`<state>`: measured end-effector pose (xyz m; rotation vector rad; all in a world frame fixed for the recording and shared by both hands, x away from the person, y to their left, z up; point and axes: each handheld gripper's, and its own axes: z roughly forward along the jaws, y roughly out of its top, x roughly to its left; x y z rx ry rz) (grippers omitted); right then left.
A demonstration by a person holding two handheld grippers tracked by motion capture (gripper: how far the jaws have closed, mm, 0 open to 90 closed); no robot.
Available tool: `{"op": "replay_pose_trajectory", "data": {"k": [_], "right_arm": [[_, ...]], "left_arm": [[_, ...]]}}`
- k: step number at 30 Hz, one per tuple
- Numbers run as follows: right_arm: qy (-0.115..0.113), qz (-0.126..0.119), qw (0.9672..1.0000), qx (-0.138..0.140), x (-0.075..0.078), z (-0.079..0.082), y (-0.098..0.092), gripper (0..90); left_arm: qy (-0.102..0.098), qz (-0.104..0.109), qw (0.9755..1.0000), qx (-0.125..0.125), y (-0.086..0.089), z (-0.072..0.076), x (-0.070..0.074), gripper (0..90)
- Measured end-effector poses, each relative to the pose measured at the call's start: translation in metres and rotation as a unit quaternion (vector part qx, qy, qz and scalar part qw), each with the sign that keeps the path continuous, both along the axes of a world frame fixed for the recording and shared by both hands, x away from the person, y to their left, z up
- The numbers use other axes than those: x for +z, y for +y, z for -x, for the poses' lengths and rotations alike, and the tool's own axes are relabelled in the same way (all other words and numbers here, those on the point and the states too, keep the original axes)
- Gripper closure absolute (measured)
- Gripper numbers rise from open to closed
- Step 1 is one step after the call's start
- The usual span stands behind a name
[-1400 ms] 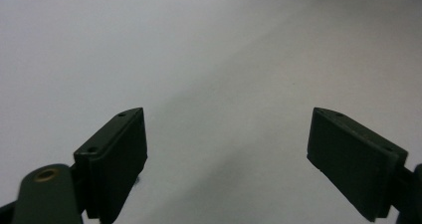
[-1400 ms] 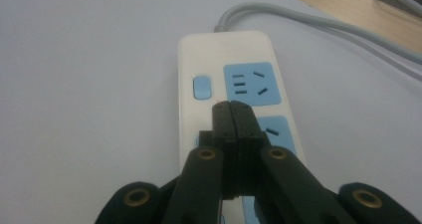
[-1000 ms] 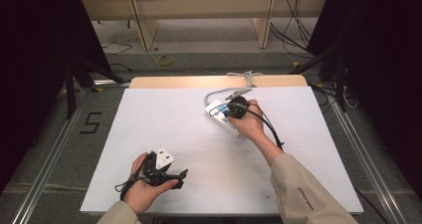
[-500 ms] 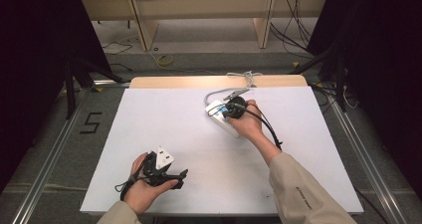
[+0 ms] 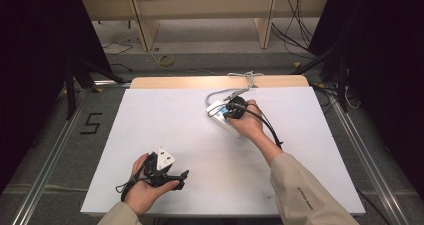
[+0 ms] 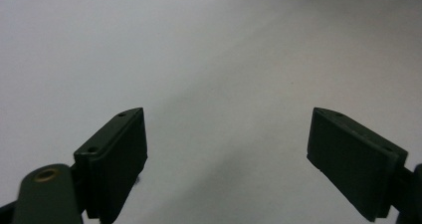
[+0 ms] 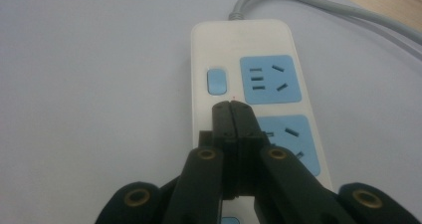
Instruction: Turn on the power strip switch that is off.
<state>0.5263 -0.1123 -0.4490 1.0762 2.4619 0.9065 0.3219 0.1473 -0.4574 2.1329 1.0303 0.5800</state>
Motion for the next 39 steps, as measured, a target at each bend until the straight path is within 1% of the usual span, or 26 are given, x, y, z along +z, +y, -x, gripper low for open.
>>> {"op": "replay_pose_trajectory", "data": {"k": [10, 28, 39], "right_arm": [[0.007, 0.007, 0.9999, 0.004, -0.0013, -0.0009, 0.0016, 90.0], [0.016, 0.007, 0.9998, -0.003, -0.0015, -0.0018, 0.0031, 90.0], [0.019, 0.013, 0.9997, -0.008, -0.0017, -0.0019, 0.0049, 90.0]], "left_arm": [[0.000, 0.002, 1.0000, 0.001, -0.0002, 0.0002, 0.0000, 15.5], [0.001, -0.001, 1.0000, -0.002, -0.0001, 0.0000, 0.0000, 15.5], [0.002, 0.001, 1.0000, 0.000, -0.0007, 0.0002, -0.0003, 15.5]]}}
